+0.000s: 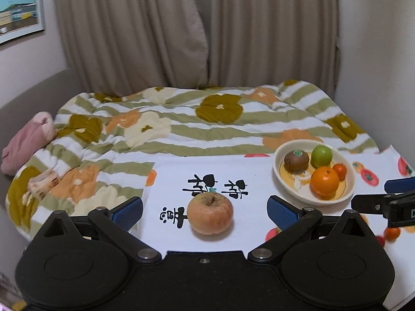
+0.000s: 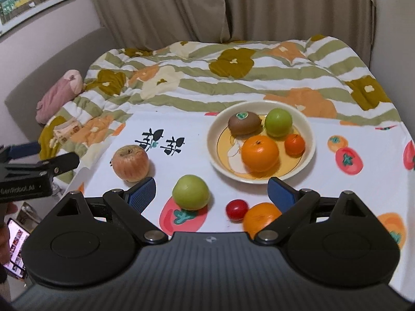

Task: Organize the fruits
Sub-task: 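Withdraw both tools and move toward the red apple and green apple, then grasp the red apple with the left tool while the right tool grasps the green apple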

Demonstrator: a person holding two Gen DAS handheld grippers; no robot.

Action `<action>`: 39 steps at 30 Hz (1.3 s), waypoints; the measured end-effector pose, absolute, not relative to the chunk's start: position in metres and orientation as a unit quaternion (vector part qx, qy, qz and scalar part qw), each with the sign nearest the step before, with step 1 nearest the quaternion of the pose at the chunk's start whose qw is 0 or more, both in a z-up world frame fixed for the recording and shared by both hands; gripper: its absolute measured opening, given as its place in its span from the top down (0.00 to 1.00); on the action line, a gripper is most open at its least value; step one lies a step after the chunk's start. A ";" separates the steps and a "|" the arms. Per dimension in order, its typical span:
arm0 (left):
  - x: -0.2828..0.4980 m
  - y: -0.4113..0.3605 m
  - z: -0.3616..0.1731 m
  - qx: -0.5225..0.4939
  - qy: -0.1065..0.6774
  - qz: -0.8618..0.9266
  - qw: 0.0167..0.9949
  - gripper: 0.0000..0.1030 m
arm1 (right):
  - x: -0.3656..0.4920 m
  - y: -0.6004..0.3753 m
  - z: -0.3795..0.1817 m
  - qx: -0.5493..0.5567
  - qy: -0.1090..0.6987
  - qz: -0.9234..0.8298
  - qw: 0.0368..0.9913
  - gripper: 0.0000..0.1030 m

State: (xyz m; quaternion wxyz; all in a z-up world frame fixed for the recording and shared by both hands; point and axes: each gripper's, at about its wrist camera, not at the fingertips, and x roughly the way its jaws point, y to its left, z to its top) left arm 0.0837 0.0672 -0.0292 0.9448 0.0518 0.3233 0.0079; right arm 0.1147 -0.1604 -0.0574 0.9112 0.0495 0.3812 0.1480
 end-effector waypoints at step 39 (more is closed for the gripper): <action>0.202 0.102 -0.152 0.099 0.425 -0.176 0.883 0.23 | 0.164 -0.076 -0.170 0.073 0.421 0.024 0.904 0.15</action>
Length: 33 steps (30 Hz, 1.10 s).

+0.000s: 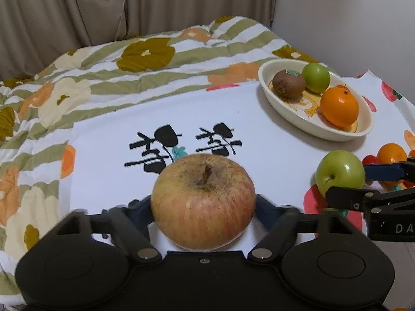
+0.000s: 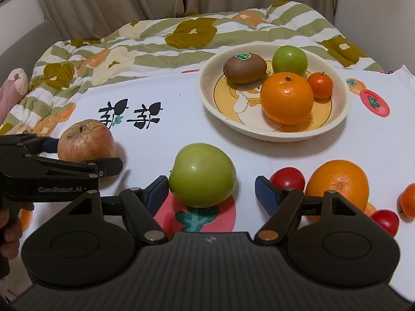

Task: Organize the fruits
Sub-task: 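Grasp the red apple with the left tool while the right tool grasps the green apple, then carry the red apple and green apple over the duck bowl and lower them in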

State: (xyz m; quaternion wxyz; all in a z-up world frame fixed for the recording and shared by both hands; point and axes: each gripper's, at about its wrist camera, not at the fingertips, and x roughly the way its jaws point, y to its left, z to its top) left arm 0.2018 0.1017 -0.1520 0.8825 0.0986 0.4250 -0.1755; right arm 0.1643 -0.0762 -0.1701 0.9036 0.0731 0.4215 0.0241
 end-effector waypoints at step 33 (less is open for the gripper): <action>0.166 0.108 -0.121 0.084 0.402 -0.125 0.903 0.23 | 0.177 -0.073 -0.168 0.050 0.427 0.063 0.901 0.30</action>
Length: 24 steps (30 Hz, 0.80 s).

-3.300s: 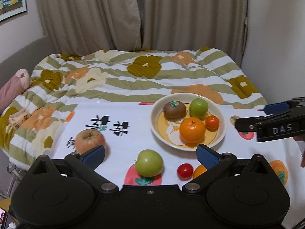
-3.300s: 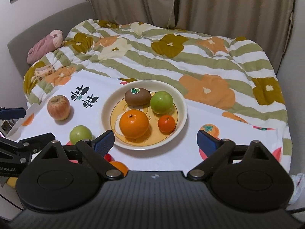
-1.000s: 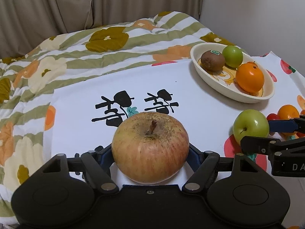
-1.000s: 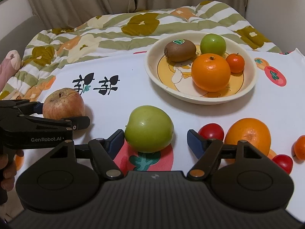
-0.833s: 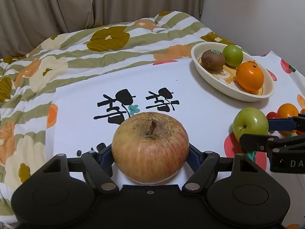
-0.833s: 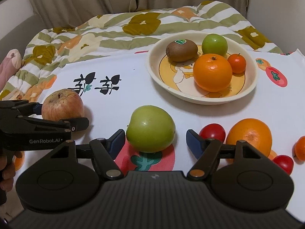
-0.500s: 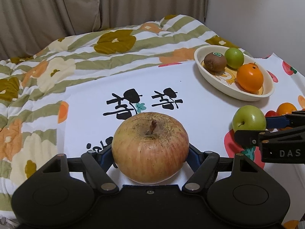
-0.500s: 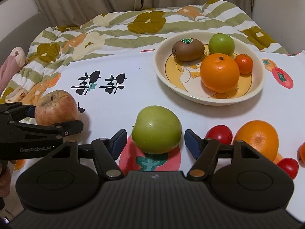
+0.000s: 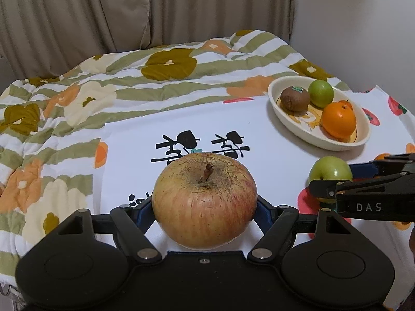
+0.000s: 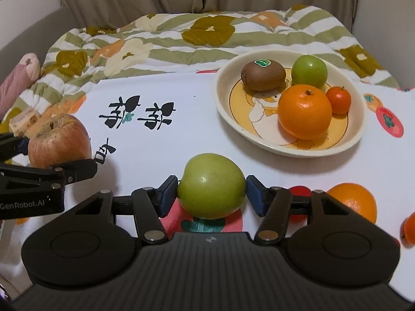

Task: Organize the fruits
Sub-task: 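Carry the red apple and green apple over the duck bowl and lower them in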

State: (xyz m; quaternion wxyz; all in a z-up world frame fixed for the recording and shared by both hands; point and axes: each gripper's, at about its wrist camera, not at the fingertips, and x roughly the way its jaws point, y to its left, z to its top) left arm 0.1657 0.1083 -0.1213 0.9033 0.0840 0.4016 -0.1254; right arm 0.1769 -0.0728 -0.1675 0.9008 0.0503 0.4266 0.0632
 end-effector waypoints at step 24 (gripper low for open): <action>0.161 0.024 -0.060 0.060 0.362 -0.101 0.925 0.23 | 0.168 -0.164 -0.092 0.056 0.378 0.095 0.919 0.30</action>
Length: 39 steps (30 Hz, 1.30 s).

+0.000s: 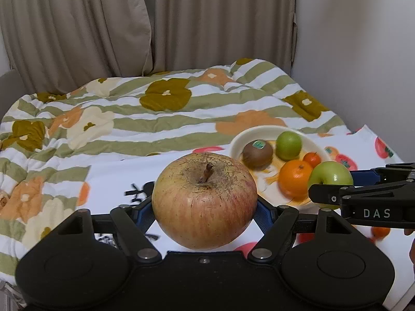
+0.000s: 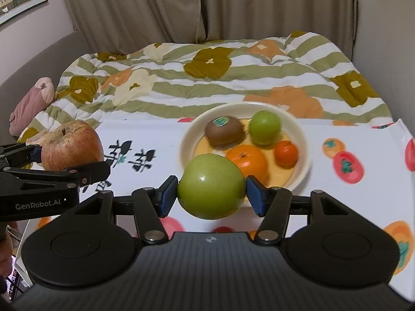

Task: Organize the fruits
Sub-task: 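Carry the red apple and green apple over the duck bowl and lower them in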

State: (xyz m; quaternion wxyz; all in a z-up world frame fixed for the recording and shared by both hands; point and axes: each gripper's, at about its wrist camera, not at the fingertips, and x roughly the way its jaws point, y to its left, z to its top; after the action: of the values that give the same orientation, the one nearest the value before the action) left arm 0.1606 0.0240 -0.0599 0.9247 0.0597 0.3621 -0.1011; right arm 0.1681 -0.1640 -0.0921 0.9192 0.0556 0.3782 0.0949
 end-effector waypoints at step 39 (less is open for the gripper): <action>0.243 -0.074 -0.099 0.029 0.378 -0.040 0.924 0.03 | 0.239 -0.279 -0.121 0.025 0.407 0.158 0.899 0.30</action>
State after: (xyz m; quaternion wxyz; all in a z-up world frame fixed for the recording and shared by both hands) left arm 0.2435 -0.0739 -0.0987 0.9245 0.0291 0.3780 -0.0400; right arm 0.2393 -0.2785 -0.1208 0.8992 0.0246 0.4073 0.1578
